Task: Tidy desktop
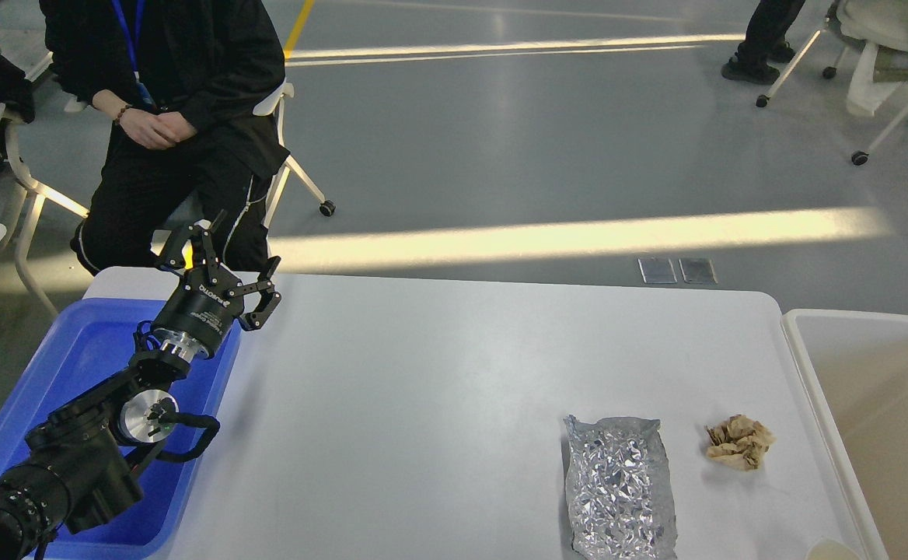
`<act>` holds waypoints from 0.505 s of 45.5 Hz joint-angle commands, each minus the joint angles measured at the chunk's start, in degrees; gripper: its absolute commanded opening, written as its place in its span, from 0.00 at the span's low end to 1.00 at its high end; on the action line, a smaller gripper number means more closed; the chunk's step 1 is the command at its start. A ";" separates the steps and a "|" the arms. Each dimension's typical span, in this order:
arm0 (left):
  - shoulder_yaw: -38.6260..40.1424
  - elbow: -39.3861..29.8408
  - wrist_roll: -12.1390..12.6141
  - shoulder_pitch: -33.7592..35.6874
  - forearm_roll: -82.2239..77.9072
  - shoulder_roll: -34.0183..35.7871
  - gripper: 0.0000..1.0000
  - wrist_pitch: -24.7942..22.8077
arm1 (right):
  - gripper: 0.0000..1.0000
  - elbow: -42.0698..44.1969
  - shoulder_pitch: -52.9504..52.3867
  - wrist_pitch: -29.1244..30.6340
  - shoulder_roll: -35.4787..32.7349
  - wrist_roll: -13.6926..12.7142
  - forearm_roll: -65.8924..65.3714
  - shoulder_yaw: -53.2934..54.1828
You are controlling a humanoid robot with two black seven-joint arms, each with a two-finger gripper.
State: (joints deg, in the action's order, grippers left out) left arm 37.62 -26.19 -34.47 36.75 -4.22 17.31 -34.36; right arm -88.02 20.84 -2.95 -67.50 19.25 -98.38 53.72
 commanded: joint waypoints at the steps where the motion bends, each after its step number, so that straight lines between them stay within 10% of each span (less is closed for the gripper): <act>1: 0.00 0.00 0.02 -0.01 0.00 0.00 1.00 0.00 | 1.00 1.54 -4.14 -6.10 -3.07 0.44 1.26 -7.41; 23: 0.00 0.00 0.02 -0.01 0.00 0.00 1.00 0.00 | 1.00 3.74 -7.83 -6.01 -0.18 0.53 4.42 -10.92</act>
State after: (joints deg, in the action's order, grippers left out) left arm 37.62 -26.19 -34.47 36.75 -4.23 17.31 -34.36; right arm -85.53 16.11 -8.50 -70.02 19.68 -96.43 45.71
